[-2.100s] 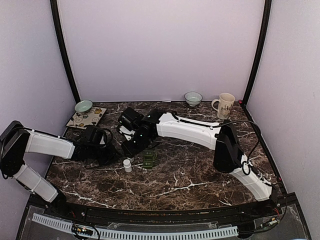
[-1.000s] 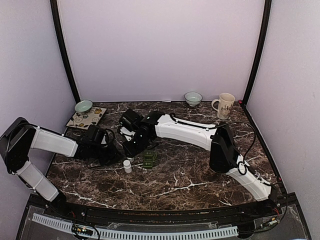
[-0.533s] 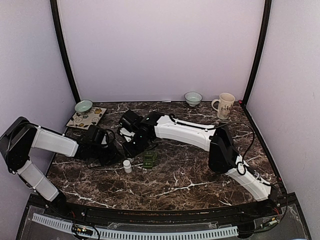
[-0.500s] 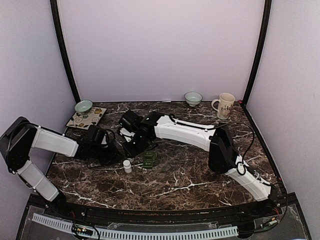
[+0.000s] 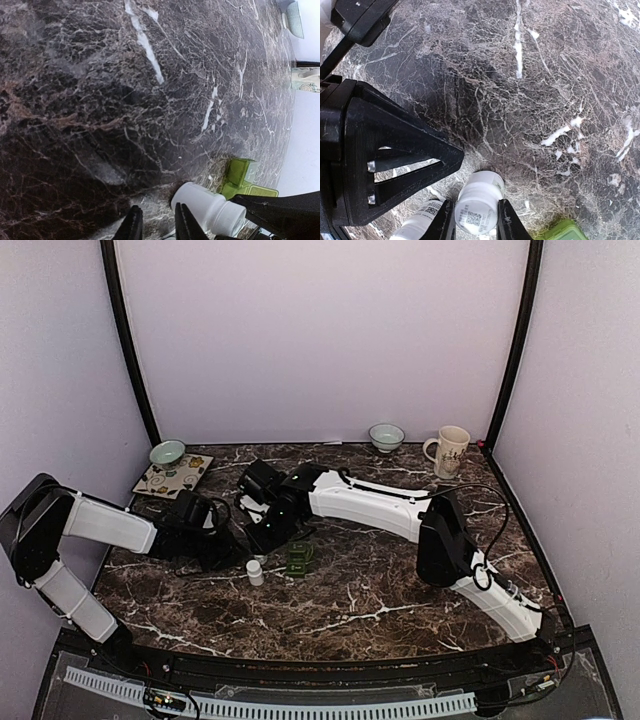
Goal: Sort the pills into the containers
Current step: Pick up the pill bottle from the center of the board, then hold the pill bottle, then unscrew the lid of the pill bottle.
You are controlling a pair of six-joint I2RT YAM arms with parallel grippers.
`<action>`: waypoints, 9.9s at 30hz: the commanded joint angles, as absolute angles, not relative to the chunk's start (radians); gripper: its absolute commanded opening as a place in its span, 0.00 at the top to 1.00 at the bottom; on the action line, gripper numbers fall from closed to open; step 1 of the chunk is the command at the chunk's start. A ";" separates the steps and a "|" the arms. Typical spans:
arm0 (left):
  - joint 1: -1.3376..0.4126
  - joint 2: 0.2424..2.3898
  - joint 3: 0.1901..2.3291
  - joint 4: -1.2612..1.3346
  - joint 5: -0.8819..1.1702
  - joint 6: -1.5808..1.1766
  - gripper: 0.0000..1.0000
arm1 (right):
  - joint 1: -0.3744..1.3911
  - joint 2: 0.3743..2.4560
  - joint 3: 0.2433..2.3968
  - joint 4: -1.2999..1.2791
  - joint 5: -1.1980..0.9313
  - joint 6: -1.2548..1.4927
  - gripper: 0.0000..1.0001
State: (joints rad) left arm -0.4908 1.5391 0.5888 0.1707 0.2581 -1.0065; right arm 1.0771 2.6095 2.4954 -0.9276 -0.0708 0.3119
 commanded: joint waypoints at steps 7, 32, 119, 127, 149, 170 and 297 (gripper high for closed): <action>-0.484 1.458 0.606 0.164 0.230 -0.991 0.37 | 1.068 2.464 2.356 -0.831 -0.023 0.328 1.00; -0.480 1.345 0.680 0.592 0.632 -0.876 0.44 | 0.821 1.818 1.462 -0.045 -0.635 0.714 1.00; -0.566 1.649 0.829 1.218 0.953 -1.261 0.94 | 0.723 1.777 1.276 0.311 -0.859 0.879 1.00; -0.566 1.705 0.869 1.317 1.027 -1.386 0.98 | 0.722 1.731 1.282 0.079 -0.816 0.587 1.00; -0.571 1.804 0.981 1.542 1.185 -1.688 1.00 | 0.901 1.546 1.287 -0.310 -0.210 0.021 1.00; -0.577 1.902 1.074 1.709 1.282 -1.872 1.00 | 1.117 1.405 1.054 -0.146 0.490 -0.202 1.00; -0.566 1.859 1.102 1.208 1.083 -1.183 1.00 | 0.660 1.574 1.043 0.602 -0.843 1.520 0.69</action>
State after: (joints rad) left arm -0.5701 1.8523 1.1194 1.0954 1.0649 -1.1286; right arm 0.6537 1.5837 1.0058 0.6205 -0.8410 1.5566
